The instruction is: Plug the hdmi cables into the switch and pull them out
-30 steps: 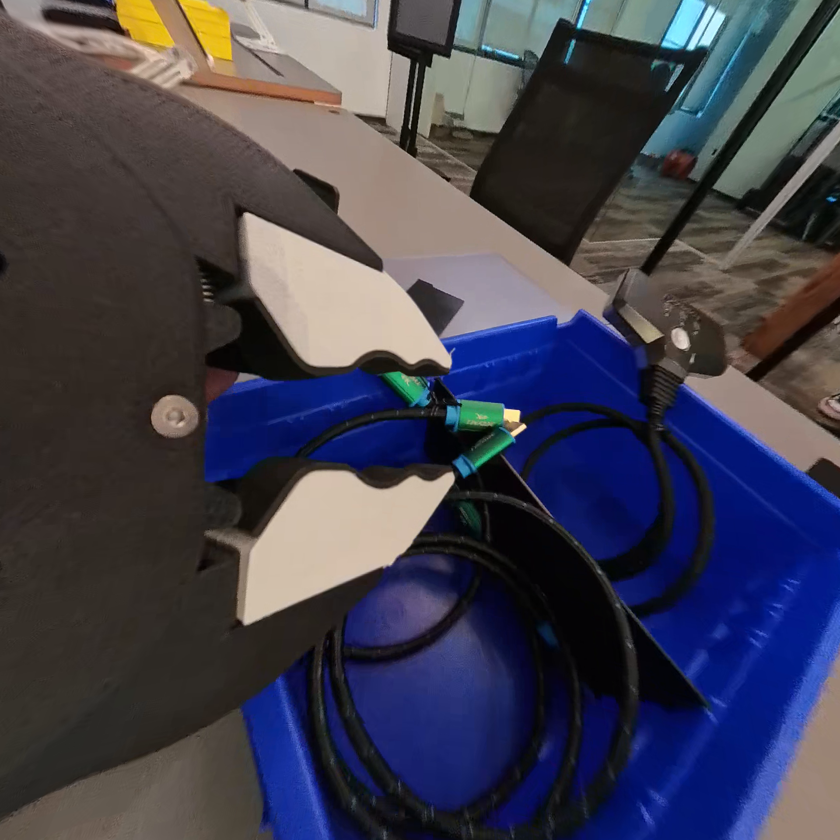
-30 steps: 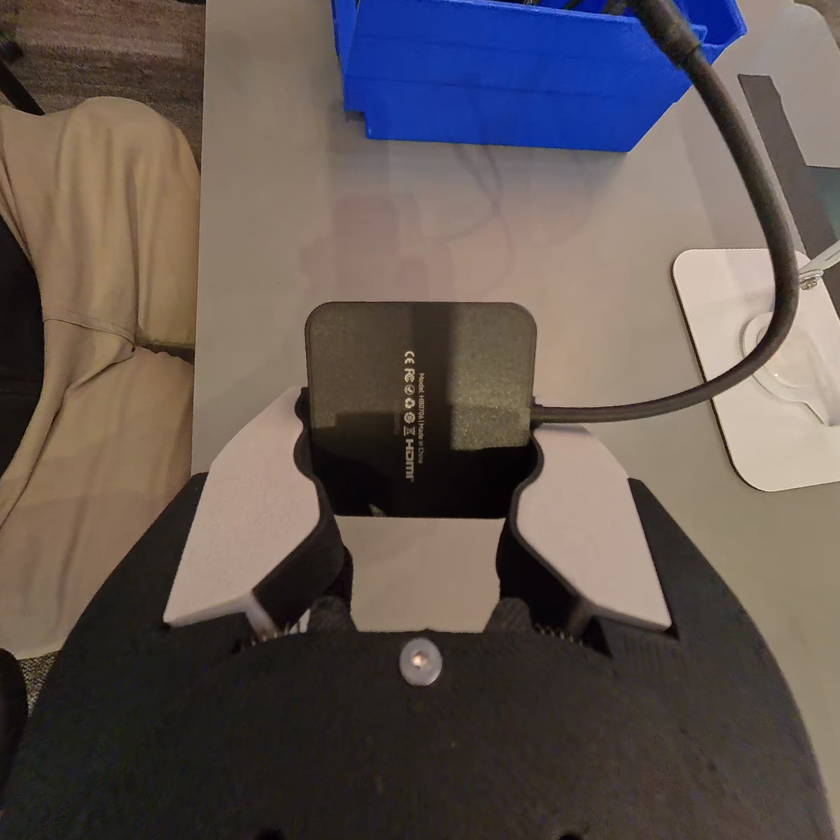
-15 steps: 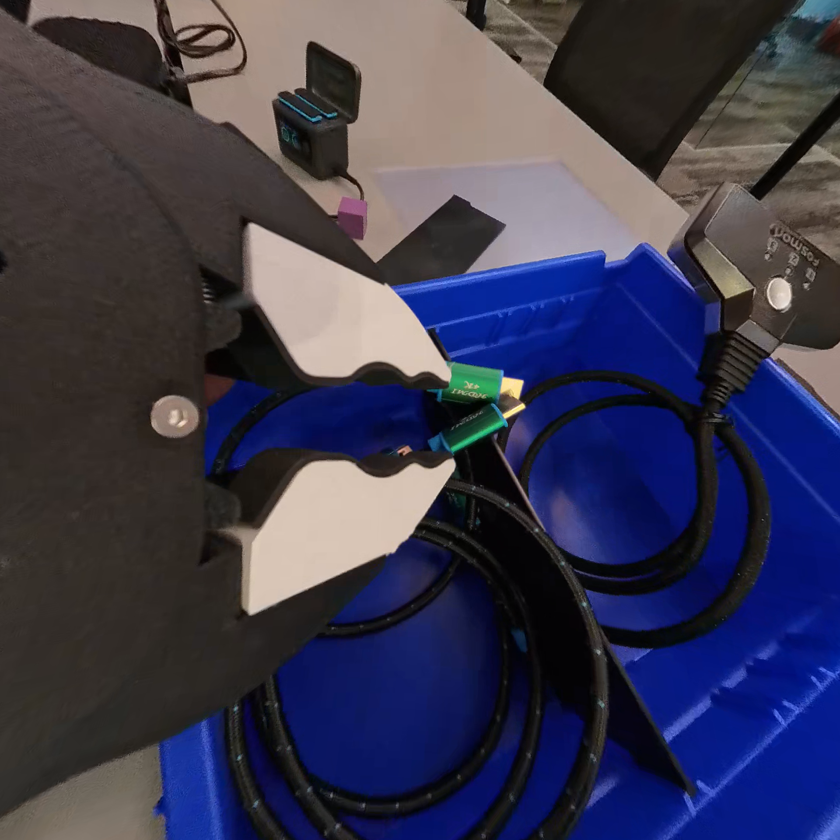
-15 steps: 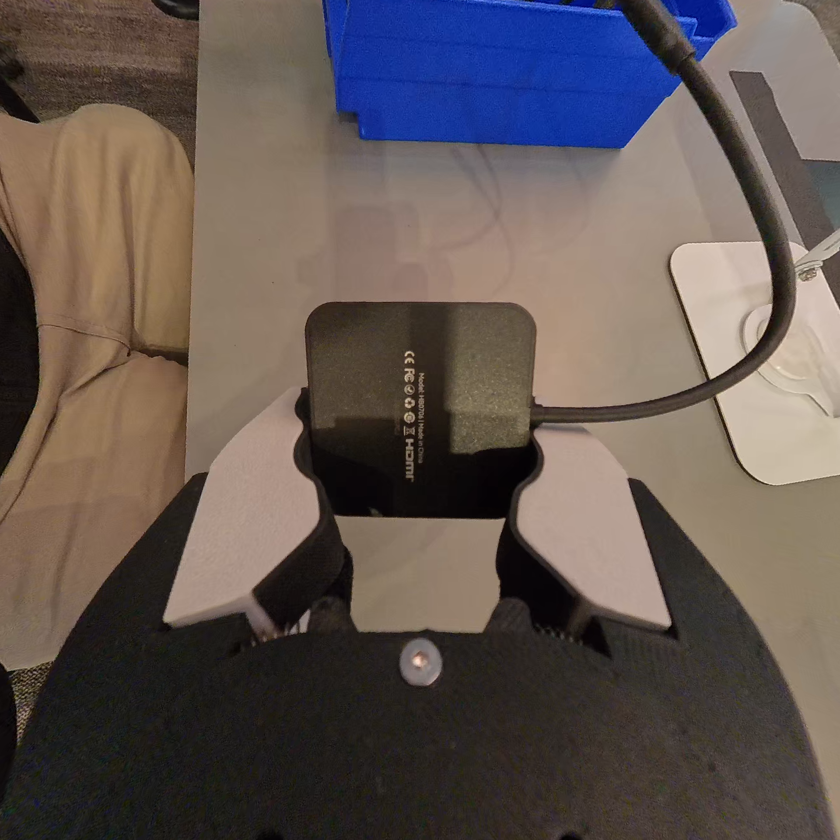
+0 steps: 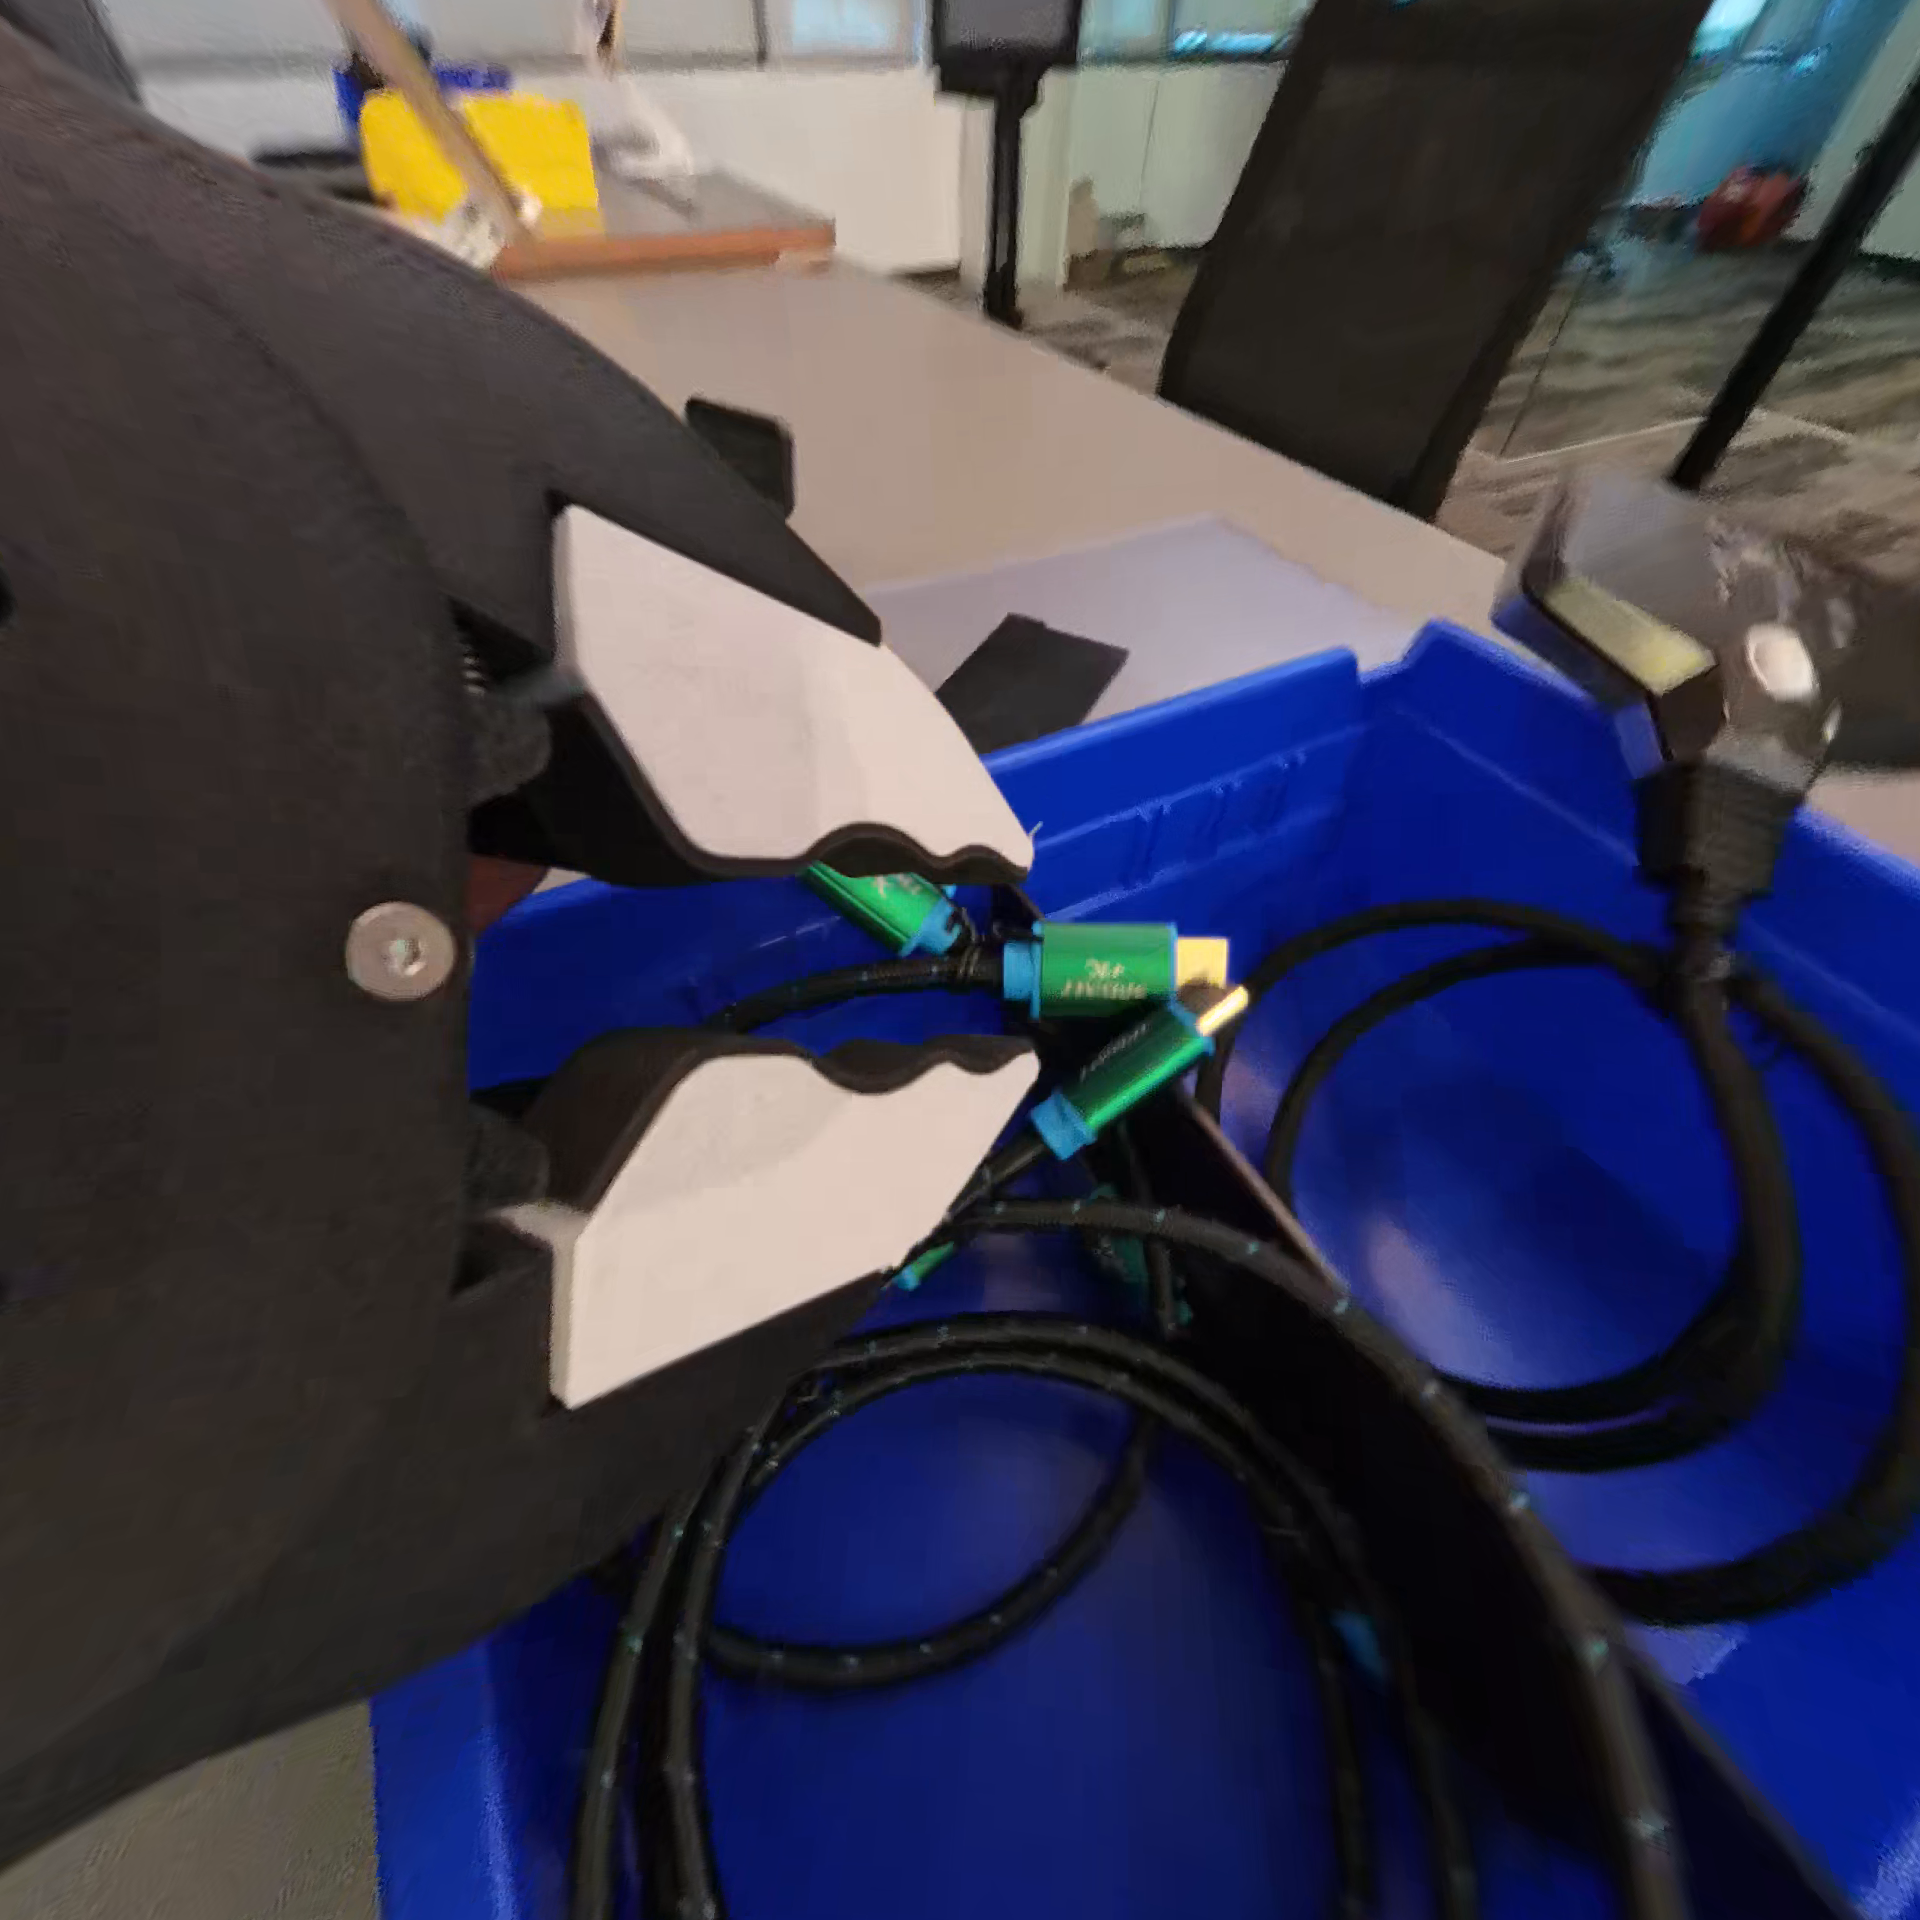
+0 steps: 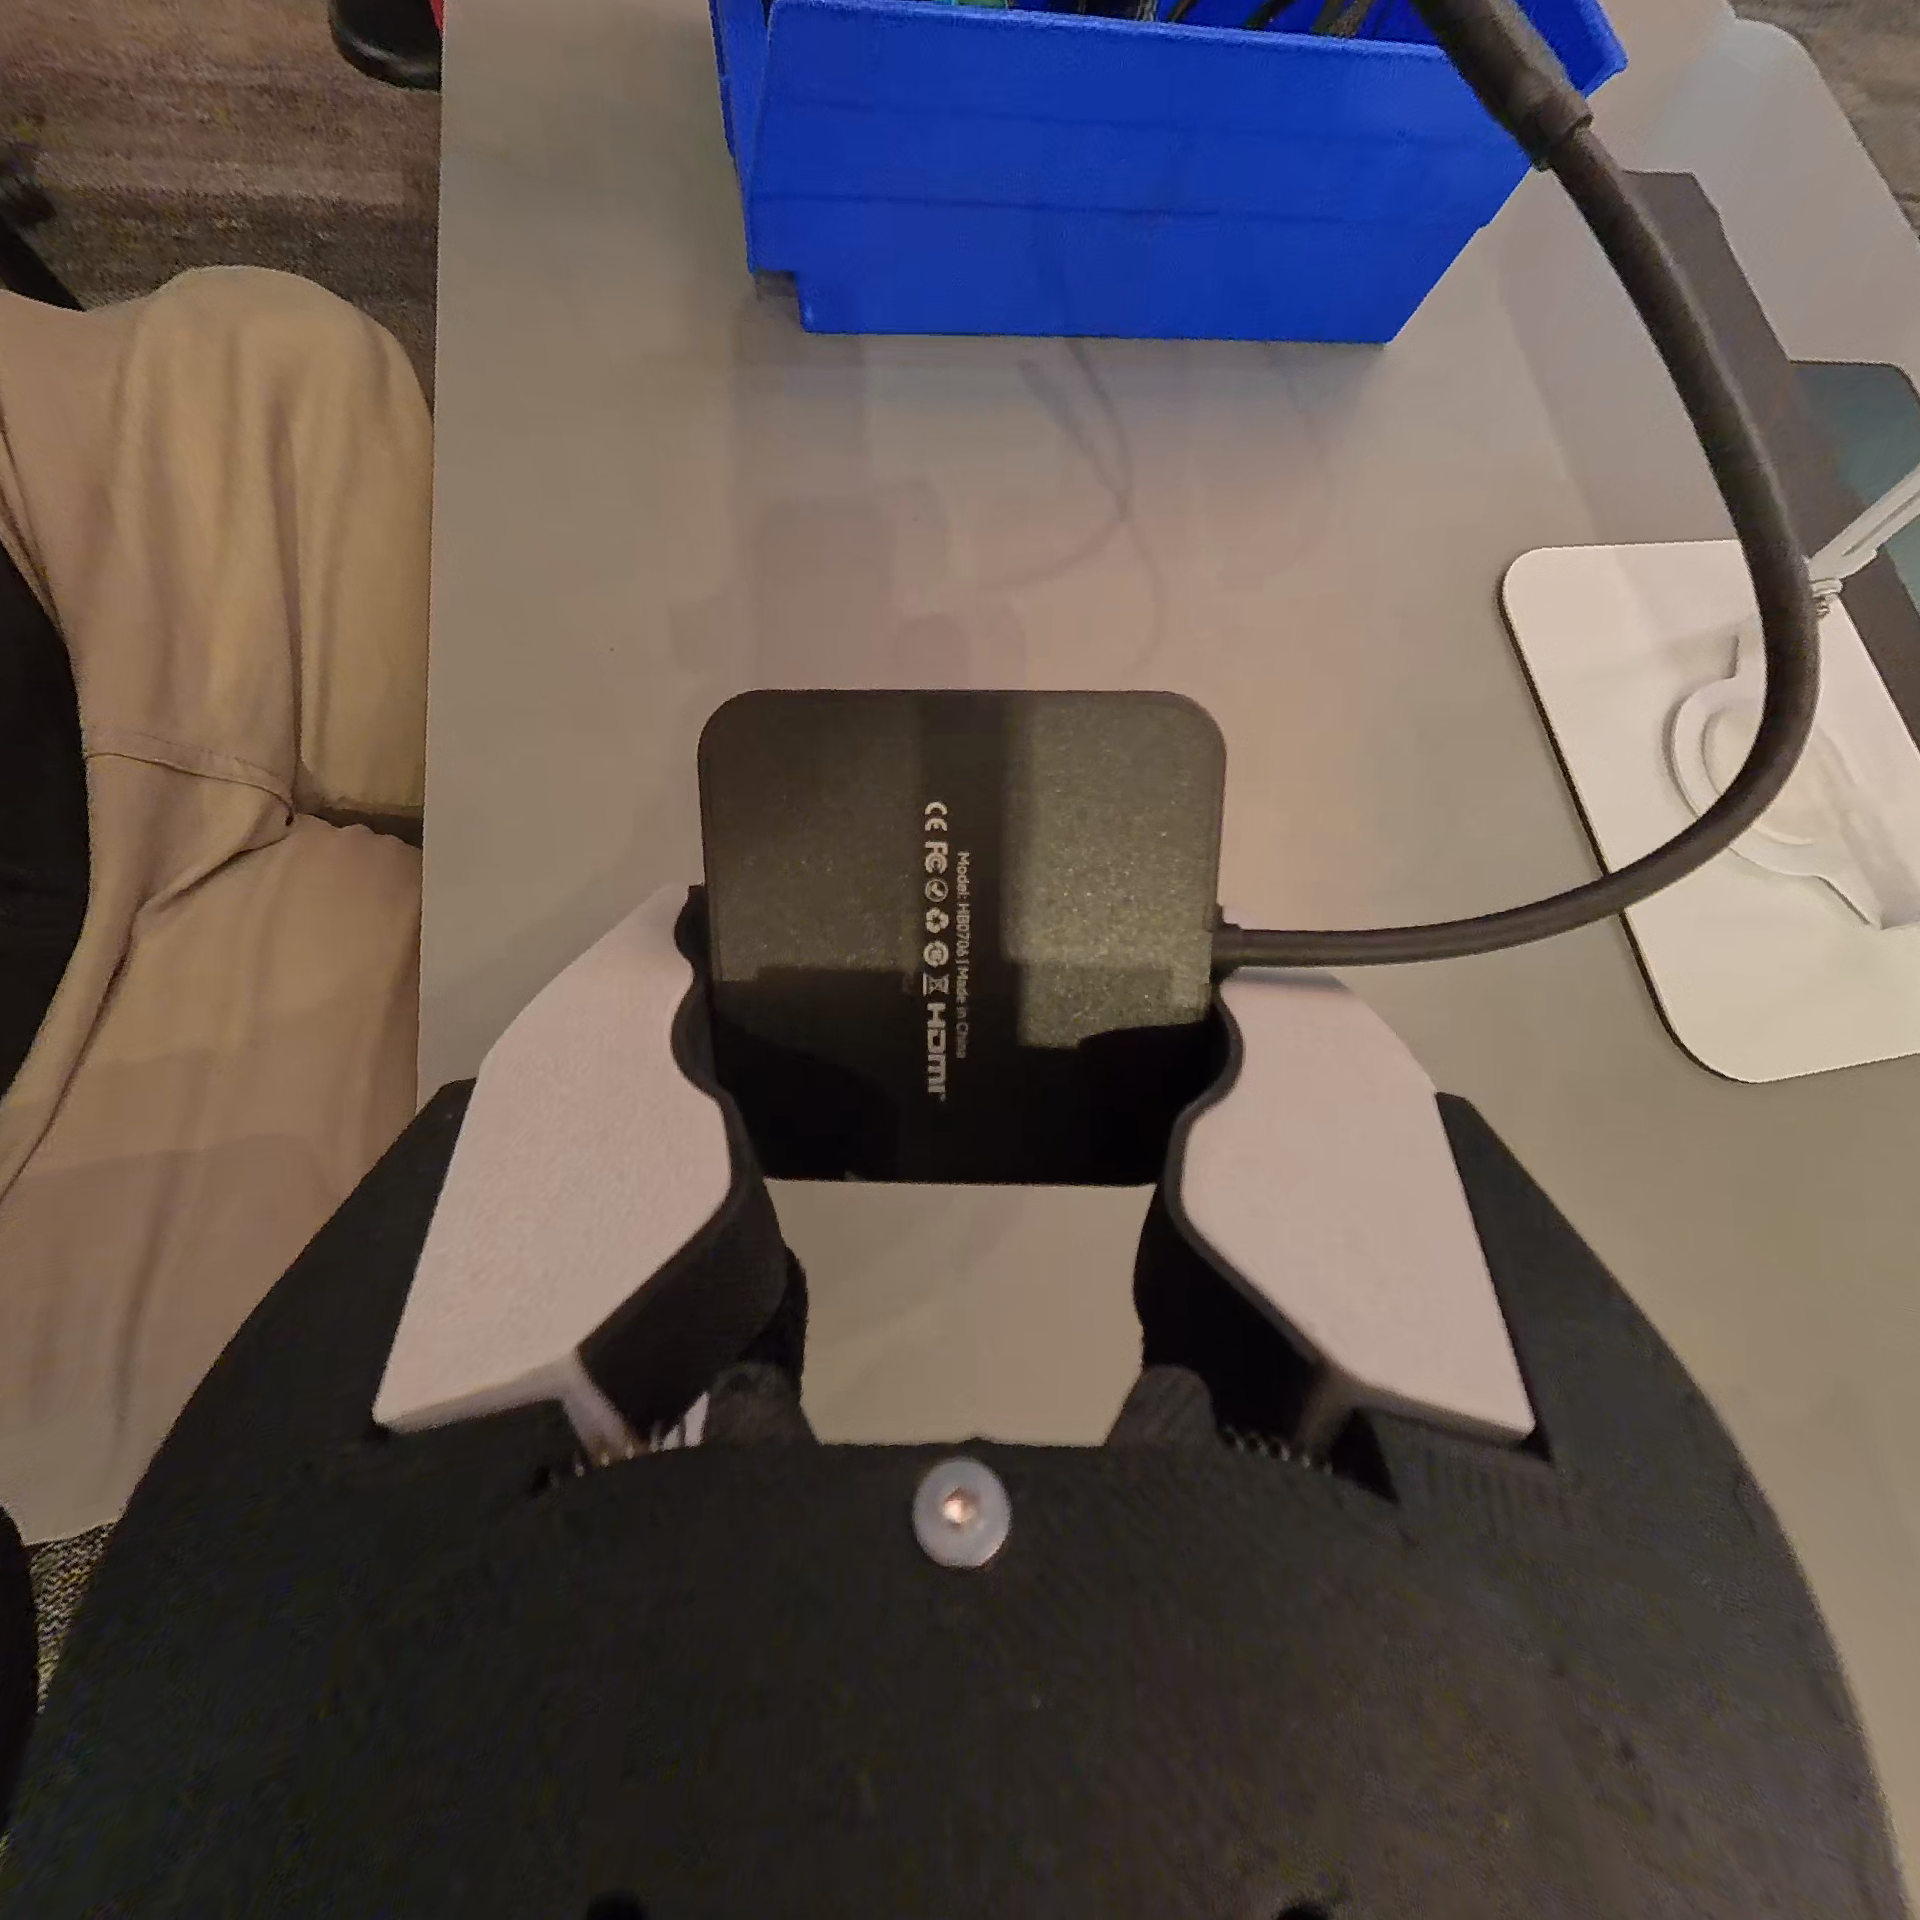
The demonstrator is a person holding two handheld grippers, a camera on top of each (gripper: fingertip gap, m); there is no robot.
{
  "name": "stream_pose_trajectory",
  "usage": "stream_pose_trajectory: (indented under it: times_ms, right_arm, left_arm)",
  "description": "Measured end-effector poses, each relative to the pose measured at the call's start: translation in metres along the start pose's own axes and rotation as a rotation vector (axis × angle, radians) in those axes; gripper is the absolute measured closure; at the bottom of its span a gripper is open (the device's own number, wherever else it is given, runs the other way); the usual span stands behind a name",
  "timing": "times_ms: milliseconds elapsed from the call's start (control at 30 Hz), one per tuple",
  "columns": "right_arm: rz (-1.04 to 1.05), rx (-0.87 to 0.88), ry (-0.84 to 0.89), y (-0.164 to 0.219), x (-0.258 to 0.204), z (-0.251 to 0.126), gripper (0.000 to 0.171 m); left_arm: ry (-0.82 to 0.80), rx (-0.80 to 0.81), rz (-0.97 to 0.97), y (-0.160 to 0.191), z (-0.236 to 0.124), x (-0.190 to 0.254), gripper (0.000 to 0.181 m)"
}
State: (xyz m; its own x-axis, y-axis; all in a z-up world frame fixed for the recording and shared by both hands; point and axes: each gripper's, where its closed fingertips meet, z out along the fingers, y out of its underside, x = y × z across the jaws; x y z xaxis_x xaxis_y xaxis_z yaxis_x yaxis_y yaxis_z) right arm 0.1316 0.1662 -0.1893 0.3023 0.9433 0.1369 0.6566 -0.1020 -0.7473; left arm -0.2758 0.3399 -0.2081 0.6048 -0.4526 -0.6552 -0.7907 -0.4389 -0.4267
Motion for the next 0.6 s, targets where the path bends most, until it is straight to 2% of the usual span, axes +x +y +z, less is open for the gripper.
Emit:
stream_pose_trajectory:
  times_ms: [133, 333, 433, 500, 600]
  right_arm:
    - [-0.001, -0.004, 0.000, 0.001, -0.001, 0.001, 0.086]
    - [0.000, 0.000, -0.002, 0.001, -0.001, 0.001, 0.086]
    - [0.000, -0.003, -0.002, 0.002, -0.001, 0.001, 0.086]
    - [0.002, -0.001, 0.000, 0.003, -0.001, 0.001, 0.086]
    - [0.009, 0.008, -0.001, 0.003, 0.001, 0.000, 0.086]
  left_arm:
    - [-0.057, -0.059, 0.152, 0.007, 0.011, 0.007, 0.154]
    - [-0.112, -0.079, 0.236, 0.007, 0.016, -0.005, 0.156]
    - [-0.056, -0.017, 0.136, 0.003, 0.009, -0.012, 0.147]
    - [-0.052, 0.024, 0.038, 0.005, -0.001, -0.029, 0.152]
    - [-0.039, 0.042, 0.000, 0.016, -0.014, -0.049, 0.152]
